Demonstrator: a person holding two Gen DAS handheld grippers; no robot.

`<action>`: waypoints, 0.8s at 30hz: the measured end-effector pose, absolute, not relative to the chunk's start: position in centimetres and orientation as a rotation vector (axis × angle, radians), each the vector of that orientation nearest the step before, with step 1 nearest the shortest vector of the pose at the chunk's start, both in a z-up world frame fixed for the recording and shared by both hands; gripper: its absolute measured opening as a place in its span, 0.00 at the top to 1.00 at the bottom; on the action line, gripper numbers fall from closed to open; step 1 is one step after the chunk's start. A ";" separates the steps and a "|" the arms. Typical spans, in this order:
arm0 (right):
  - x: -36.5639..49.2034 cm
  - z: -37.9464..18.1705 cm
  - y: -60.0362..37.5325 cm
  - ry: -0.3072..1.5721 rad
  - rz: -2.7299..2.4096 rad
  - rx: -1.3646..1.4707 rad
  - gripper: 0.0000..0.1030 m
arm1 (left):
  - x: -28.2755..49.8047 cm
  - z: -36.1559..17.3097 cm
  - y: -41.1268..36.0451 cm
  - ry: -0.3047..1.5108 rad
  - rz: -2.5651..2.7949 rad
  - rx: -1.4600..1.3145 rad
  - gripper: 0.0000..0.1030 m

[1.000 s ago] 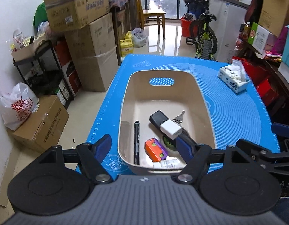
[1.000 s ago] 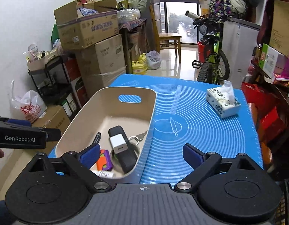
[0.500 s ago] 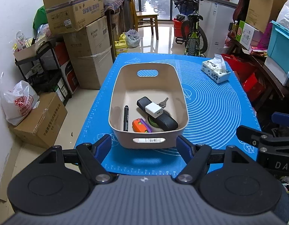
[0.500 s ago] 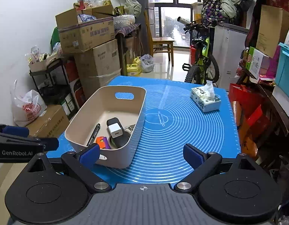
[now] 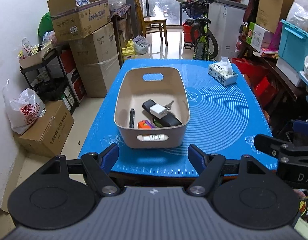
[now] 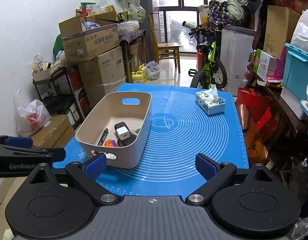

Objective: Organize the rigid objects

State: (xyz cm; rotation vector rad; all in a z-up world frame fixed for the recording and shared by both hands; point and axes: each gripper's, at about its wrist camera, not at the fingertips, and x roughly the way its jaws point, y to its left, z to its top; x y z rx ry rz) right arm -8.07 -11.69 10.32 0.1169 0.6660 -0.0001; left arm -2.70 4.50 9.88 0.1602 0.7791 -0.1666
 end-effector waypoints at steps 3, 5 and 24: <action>-8.9 9.8 -11.8 0.682 0.005 0.133 0.08 | -3.5 9.4 4.3 0.794 -0.178 0.167 0.26; -9.3 9.3 -12.0 0.692 0.007 0.148 0.08 | -3.9 9.1 4.1 0.803 -0.187 0.172 0.26; -11.1 6.9 -14.3 0.723 -0.028 0.206 0.08 | -5.1 8.1 2.6 0.820 -0.217 0.193 0.26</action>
